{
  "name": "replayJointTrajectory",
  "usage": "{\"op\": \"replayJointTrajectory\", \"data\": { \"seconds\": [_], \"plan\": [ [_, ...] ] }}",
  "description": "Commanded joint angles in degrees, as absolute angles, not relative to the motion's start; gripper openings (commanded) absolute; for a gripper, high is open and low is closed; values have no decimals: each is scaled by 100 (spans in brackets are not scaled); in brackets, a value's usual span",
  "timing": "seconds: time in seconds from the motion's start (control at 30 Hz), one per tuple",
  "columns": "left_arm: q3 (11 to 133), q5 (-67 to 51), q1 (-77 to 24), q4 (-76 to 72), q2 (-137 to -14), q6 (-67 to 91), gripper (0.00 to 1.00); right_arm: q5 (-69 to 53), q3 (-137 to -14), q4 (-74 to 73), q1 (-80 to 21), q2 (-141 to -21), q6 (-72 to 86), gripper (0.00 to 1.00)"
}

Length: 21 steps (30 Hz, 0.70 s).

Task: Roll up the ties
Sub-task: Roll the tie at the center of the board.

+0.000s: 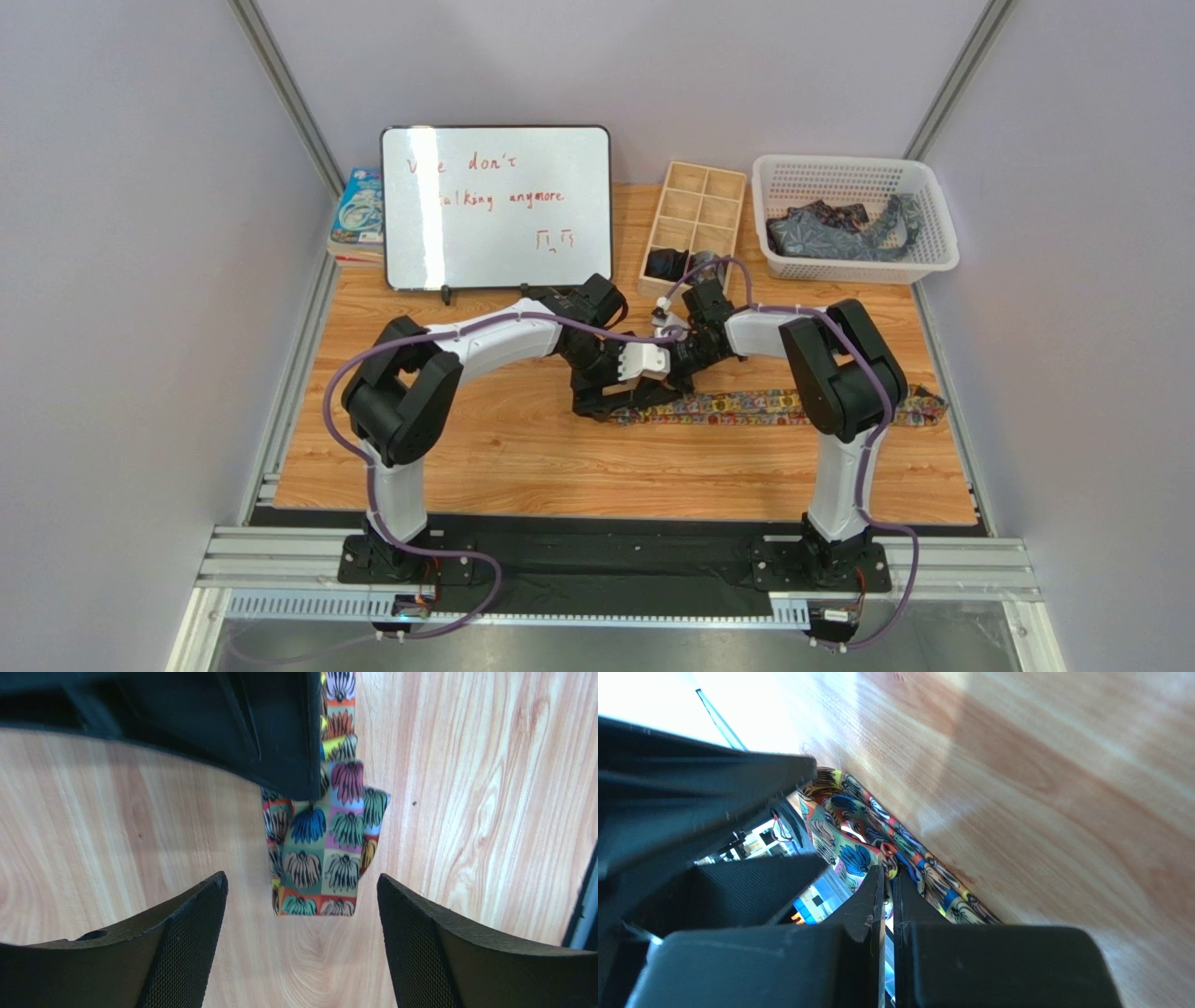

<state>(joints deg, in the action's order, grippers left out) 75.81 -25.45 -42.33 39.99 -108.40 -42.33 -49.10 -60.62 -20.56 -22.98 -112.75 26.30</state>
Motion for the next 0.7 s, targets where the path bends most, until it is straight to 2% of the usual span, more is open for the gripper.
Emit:
{"op": "replayJointTrajectory", "data": {
  "seconds": [0.0, 0.23, 0.37, 0.6, 0.67],
  "plan": [
    [7673, -2619, -4465, 3551, -10749, -4193, 91, -4500, -6249, -1872, -2250, -11452, 2522, 0],
    [7524, -2304, -4667, 3130, -10907, -4087, 96, -4614, -6284, -1846, -2224, -11435, 2584, 0],
    [7541, -2189, -4711, 2927, -11056, -3982, 95, -4711, -6293, -1828, -2224, -11426, 2593, 0],
    [7418, -1986, -4772, 2733, -11232, -4025, 83, -4895, -6302, -1811, -2180, -11382, 2698, 0],
    [7348, -1951, -4772, 2707, -11215, -4034, 73, -4957, -6302, -1802, -2162, -11347, 2724, 0]
  ]
}}
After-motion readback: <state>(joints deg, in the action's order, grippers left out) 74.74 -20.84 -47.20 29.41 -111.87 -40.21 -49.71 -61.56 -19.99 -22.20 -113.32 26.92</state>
